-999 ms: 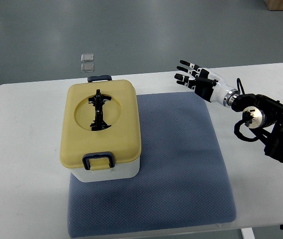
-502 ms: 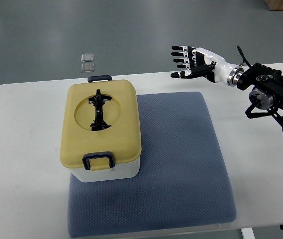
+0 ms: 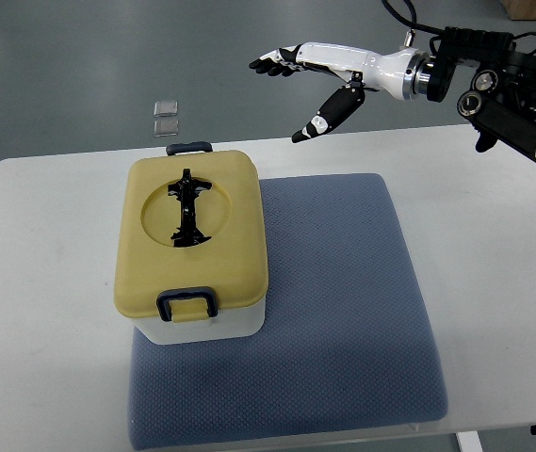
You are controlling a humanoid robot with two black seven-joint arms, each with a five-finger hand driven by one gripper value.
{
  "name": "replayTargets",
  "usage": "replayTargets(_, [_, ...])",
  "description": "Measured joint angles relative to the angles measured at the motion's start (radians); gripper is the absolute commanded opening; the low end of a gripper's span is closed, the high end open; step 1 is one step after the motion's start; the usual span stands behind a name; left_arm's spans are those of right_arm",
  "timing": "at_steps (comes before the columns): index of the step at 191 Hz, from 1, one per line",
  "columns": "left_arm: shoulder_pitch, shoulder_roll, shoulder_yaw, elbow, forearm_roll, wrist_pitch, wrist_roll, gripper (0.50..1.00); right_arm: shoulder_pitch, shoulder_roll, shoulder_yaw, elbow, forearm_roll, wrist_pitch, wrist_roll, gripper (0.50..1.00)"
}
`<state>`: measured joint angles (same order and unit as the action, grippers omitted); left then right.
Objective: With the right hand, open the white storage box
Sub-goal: 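Swing the right hand over the box toward the black lid handle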
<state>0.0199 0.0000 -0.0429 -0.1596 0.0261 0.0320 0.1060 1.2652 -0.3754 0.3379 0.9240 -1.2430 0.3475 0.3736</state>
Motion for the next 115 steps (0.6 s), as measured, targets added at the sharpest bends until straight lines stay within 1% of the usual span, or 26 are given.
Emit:
replayTargets(27, [0.000,0.000,0.000,0.000,0.000,0.000,0.000,1.000,0.109,-0.002,-0.123,0.063,-0.054,-0.002,0.023,0.932])
replayTargets(62, [0.000,0.000,0.000,0.000,0.000,0.000,0.000,1.000,0.234,0.017,-0.202,0.116,-0.110,-0.004,0.045,0.932])
replayTargets(90, [0.000,0.000,0.000,0.000,0.000,0.000,0.000,1.000,0.315,0.084,-0.227,0.122,-0.120,-0.008,0.062,0.932])
replayTargets(115, [0.000,0.000,0.000,0.000,0.000,0.000,0.000,1.000,0.344,0.144,-0.244,0.122,-0.168,-0.009,0.069,0.932])
